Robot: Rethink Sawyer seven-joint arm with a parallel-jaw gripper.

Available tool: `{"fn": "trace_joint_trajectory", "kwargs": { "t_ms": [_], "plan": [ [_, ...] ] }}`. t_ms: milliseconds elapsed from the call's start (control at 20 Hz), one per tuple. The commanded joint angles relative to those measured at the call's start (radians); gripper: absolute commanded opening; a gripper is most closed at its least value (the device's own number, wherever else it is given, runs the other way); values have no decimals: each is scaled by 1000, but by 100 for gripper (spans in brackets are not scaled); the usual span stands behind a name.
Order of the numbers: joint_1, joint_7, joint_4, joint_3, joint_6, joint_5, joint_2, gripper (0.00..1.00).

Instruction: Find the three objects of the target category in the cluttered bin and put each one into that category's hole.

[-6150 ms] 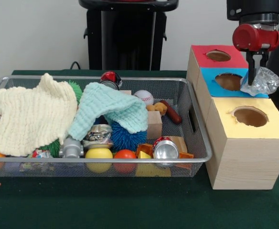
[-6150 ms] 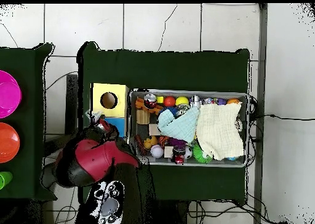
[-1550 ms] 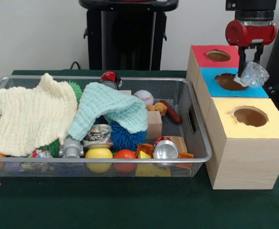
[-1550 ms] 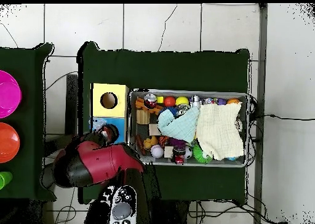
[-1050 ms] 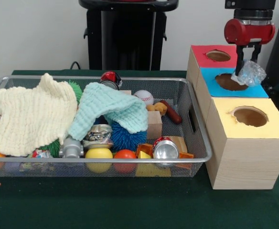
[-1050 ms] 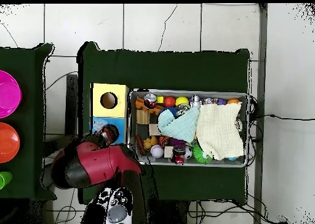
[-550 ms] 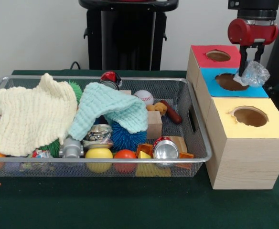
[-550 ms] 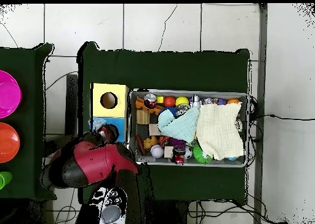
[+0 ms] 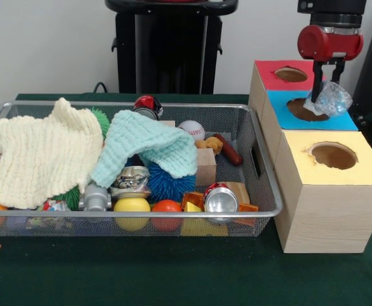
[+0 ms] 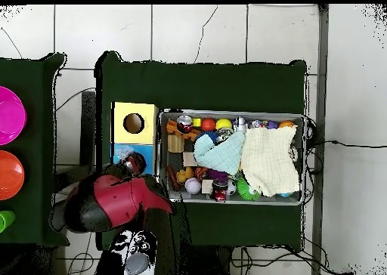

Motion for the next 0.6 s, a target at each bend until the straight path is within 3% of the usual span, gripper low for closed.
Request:
{"fn": "trace_joint_trajectory", "kwargs": {
  "t_ms": [50,300,600],
  "plan": [
    [-31,38,-3,-9,48,-97,6,0],
    [-31,64,26,-8,-2,-127,-19,0],
    [28,156,-1,-62,-149,-124,29,0]
  ]
}}
